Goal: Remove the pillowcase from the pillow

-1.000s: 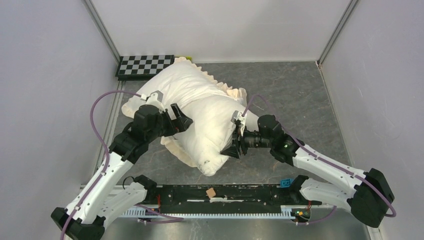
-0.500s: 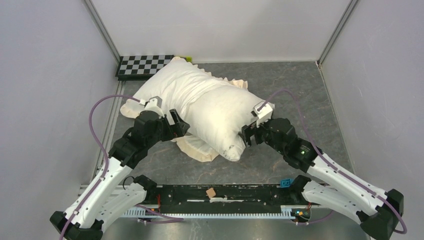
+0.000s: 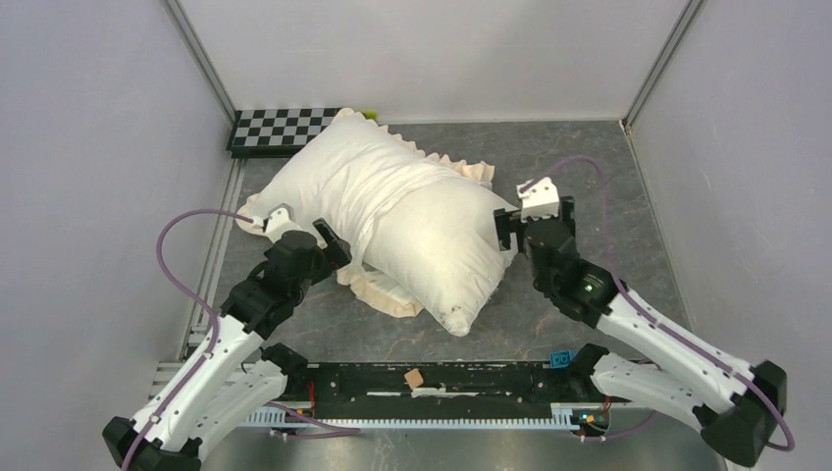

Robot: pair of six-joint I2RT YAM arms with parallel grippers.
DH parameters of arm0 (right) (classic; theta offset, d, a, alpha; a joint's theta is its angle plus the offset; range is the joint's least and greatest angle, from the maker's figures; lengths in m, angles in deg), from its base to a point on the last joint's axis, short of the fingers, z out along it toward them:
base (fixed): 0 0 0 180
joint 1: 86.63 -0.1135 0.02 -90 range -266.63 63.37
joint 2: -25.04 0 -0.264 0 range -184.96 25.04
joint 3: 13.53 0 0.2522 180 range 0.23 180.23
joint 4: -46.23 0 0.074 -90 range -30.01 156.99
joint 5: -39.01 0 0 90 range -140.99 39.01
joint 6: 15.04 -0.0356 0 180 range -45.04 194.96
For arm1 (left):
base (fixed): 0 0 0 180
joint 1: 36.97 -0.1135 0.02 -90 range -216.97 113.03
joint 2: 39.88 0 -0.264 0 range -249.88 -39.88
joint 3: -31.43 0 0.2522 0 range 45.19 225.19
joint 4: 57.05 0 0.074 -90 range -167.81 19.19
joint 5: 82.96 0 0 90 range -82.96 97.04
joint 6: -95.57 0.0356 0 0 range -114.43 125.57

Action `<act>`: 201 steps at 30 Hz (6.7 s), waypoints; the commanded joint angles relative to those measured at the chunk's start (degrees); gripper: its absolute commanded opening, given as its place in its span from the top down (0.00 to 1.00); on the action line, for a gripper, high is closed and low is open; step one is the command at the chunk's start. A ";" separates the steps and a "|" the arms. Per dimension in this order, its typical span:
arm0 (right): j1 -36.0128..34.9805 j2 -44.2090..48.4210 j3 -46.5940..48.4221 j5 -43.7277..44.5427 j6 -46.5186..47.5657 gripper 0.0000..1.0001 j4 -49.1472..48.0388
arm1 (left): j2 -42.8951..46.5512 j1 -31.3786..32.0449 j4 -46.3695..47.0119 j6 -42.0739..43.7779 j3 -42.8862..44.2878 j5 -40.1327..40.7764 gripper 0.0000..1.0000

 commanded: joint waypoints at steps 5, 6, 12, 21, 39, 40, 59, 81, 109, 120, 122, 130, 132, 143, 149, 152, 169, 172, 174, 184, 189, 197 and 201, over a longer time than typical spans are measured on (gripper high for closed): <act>-0.07 -15.82 6.09 -19.62 1.51 0.07 0.22 | -4.54 -3.05 14.53 -3.57 -7.33 -1.11 0.00; -0.08 -17.34 6.21 -22.86 1.03 0.09 0.78 | -5.87 -4.66 17.17 -3.34 -8.00 -3.88 0.00; -10.06 -20.27 4.31 -42.71 -1.65 0.11 -5.82 | -22.89 -10.60 30.57 -0.10 -4.91 -19.13 0.00; -21.89 -14.86 5.84 -48.69 2.04 0.07 -10.30 | -40.83 -10.51 32.27 7.03 9.66 -28.82 0.00; -12.82 4.60 -2.57 -7.17 -4.16 0.02 1.36 | -14.25 -2.77 0.67 12.33 18.14 -7.79 0.00; -11.34 3.60 -2.42 -7.99 -4.75 0.02 2.67 | -13.59 -1.06 0.32 12.10 18.47 -8.51 0.00; 9.65 2.21 -16.13 -45.87 -10.60 0.02 -12.81 | -38.41 40.55 -21.06 6.23 36.91 17.28 0.00; 9.71 -2.21 -20.66 -53.88 -12.91 0.55 -20.27 | -36.47 24.68 -12.03 12.49 26.49 2.07 0.94; 38.41 -13.12 -17.79 -34.75 -23.86 1.00 -24.56 | -9.75 12.82 -25.01 13.80 23.81 15.89 0.98; 43.41 -5.03 -20.65 -22.20 -31.73 1.00 -15.26 | -9.04 11.99 -31.79 9.06 25.49 31.35 0.98; 43.42 -3.94 -21.70 -25.13 -29.97 1.00 -17.86 | -9.05 12.03 -30.69 9.49 25.23 30.94 0.98; 43.41 -2.52 -21.59 -53.79 -17.86 0.75 -28.20 | -10.98 11.99 -17.80 18.58 20.24 20.01 0.98; 43.41 -2.16 -20.47 -54.96 -16.69 0.69 -26.92 | -11.44 12.03 -16.60 18.85 19.56 19.84 0.98; 43.41 -3.28 -18.62 -50.37 -20.43 0.02 -22.98 | -2.71 11.99 -9.22 24.97 14.21 19.67 0.98; 43.50 -9.82 -19.19 -62.97 -29.14 0.02 -33.56 | 4.56 12.01 -5.28 29.16 10.72 13.51 0.98; 43.50 -12.52 -20.28 -64.37 -34.74 0.02 -39.97 | 6.06 11.99 -5.18 29.34 9.92 13.31 0.98; 44.47 -18.02 -24.39 -60.47 -47.90 0.13 -54.63 | 6.55 11.99 -7.89 29.63 10.69 16.99 0.98; 44.48 -20.25 -23.53 -60.32 -47.84 0.04 -53.34 | 6.74 11.99 -7.97 29.64 10.96 17.36 0.98; 44.47 -21.52 -24.14 -60.56 -48.59 0.06 -54.96 | 6.67 11.99 -8.07 29.54 11.06 17.42 0.98; 50.68 -23.71 -25.27 -63.26 -53.50 1.00 -63.21 | 4.01 12.01 -9.62 29.69 12.03 19.48 0.98; 60.01 -20.38 -27.84 -62.91 -54.10 1.00 -58.72 | -0.83 11.93 -14.37 28.54 13.24 27.37 0.98; 74.97 -7.44 -32.06 -50.65 -56.34 1.00 -44.91 | -3.97 11.84 -14.79 26.68 15.60 33.09 0.98; 77.06 -0.02 -28.83 -40.76 -51.17 1.00 -35.94 | -4.12 11.13 -13.28 30.32 15.63 39.49 0.98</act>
